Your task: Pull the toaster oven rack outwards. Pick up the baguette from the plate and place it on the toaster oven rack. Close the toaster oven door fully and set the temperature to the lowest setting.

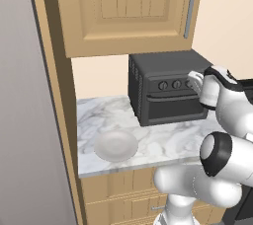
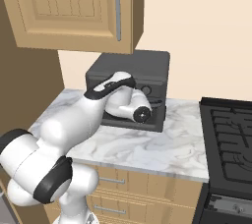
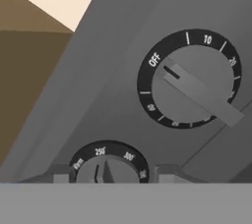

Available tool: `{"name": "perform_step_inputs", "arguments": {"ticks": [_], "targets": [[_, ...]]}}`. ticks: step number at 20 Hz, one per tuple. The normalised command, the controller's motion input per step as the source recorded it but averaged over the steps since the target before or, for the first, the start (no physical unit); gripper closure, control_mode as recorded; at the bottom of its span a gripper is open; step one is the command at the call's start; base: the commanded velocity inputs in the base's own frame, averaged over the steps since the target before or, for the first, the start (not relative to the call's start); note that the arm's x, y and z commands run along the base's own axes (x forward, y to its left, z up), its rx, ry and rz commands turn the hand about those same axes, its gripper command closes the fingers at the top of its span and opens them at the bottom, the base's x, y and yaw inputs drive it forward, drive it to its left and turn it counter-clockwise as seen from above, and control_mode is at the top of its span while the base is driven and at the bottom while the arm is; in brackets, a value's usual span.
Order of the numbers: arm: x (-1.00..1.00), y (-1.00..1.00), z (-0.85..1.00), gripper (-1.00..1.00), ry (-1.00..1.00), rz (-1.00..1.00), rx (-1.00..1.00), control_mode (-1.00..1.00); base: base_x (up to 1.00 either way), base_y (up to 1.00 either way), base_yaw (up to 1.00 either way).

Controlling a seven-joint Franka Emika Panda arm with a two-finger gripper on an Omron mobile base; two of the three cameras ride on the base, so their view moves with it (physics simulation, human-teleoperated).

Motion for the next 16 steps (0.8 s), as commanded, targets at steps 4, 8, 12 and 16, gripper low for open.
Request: {"name": "perform_step_inputs", "arguments": {"ticks": [4,8,12,16], "targets": [[0.39,0.00,0.00,1.00,-0.06,0.07,-0.23,-1.00,0.00,0.00,0.00],[0.41,0.00,0.00,1.00,-0.04,0.18,-0.30,-1.00,0.00,0.00,0.00],[0.29,0.00,0.00,1.00,0.00,0.21,-0.41,-1.00,0.00,0.00,0.00],[0.18,0.03,0.00,1.00,0.00,0.22,-0.53,-1.00,0.00,0.00,0.00]]}}
